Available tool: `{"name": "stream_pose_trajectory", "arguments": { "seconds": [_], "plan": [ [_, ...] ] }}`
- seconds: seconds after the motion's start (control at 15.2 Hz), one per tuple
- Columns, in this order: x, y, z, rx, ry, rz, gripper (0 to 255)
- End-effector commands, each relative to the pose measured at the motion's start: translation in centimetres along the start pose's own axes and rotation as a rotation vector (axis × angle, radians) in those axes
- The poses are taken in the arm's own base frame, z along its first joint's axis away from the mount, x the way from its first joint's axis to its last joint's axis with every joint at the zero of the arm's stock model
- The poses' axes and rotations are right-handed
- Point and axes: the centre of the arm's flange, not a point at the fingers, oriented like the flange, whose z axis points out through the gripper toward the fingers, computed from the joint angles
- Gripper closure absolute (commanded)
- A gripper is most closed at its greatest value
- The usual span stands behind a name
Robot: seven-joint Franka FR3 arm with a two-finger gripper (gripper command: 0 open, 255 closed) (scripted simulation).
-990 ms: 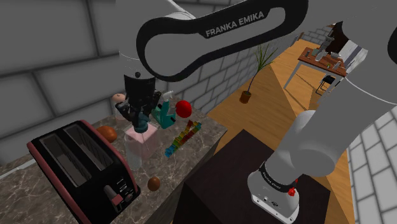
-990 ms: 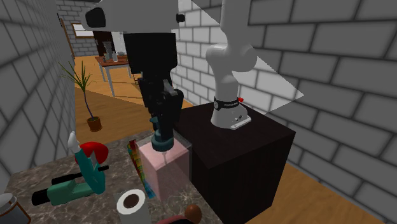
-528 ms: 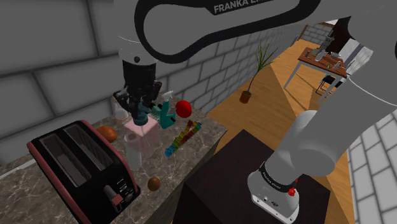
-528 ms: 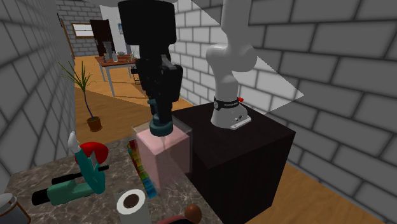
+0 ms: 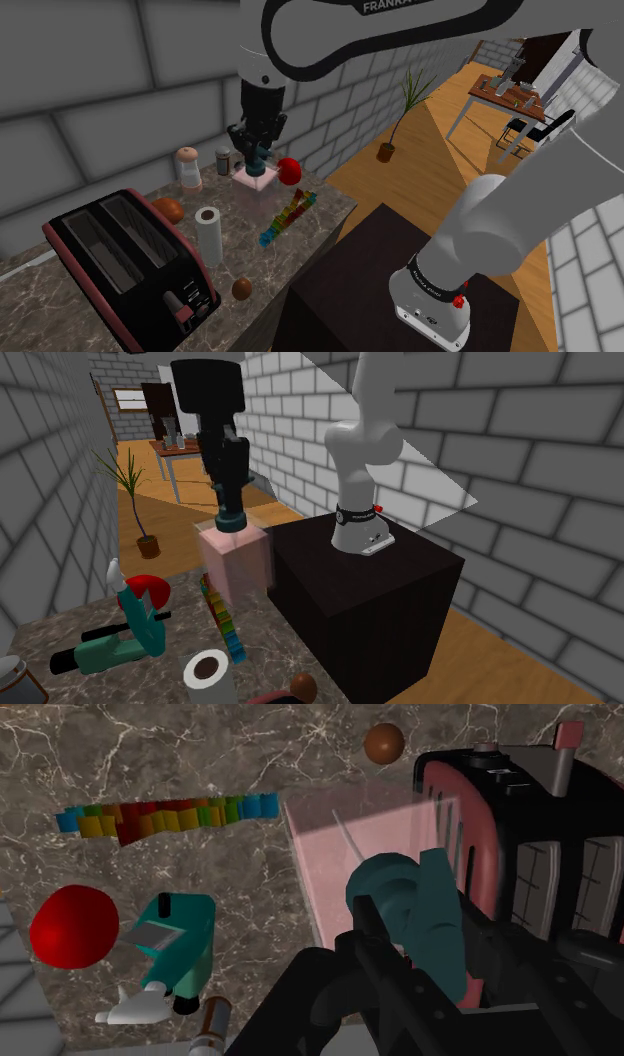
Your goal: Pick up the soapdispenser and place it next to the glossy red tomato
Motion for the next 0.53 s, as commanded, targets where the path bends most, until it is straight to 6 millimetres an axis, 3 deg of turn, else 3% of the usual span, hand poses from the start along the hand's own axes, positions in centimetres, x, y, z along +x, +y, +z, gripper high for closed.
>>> {"name": "stream_pose_trajectory", "arguments": {
  "seconds": [0.0,0.46],
  "plan": [
    [-0.2,2.9,-0.1,0.001,0.000,-0.002,255],
    [-0.7,12.2,-0.4,0.001,0.000,-0.002,255]
  ]
}}
